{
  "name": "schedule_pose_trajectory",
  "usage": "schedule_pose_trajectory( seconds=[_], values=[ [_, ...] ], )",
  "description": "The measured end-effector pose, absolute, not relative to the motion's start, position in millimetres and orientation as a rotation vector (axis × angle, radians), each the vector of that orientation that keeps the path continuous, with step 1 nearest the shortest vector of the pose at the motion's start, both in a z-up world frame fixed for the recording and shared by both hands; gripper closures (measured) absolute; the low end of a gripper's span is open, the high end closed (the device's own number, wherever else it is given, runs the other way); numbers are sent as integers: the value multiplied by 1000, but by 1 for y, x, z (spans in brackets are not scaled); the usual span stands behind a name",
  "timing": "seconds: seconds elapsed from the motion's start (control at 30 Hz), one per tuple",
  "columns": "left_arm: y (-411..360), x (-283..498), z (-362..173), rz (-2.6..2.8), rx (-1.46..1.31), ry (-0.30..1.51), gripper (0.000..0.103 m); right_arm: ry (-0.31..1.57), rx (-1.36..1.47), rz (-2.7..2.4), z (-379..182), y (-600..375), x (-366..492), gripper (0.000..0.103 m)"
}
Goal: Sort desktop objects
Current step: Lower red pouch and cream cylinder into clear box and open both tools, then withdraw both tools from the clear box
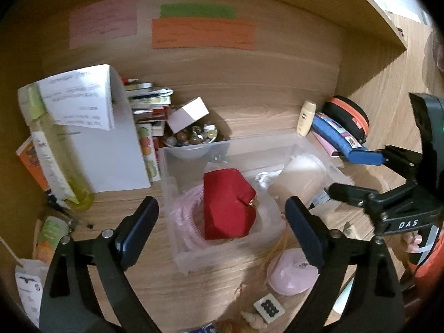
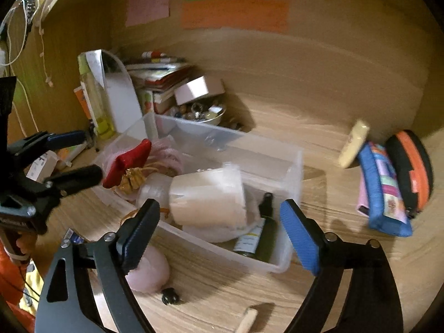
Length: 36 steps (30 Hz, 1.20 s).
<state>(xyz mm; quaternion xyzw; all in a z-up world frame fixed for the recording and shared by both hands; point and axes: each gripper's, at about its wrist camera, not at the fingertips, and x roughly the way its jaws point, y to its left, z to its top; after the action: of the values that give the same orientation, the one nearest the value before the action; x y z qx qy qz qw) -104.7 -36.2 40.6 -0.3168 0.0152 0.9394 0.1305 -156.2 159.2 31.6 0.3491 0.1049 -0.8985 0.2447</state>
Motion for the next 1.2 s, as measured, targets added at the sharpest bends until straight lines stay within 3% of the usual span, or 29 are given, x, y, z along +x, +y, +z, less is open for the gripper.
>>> schedule_pose_trajectory(
  seconds=[0.37, 1.2],
  values=[
    [-69, -70, 36, 2822, -977, 29, 5, 249, 964, -2551, 29, 204, -132, 16],
    [-75, -23, -53, 2679, -1365, 64, 5, 294, 1162, -2504, -33, 233, -105, 16]
  ],
)
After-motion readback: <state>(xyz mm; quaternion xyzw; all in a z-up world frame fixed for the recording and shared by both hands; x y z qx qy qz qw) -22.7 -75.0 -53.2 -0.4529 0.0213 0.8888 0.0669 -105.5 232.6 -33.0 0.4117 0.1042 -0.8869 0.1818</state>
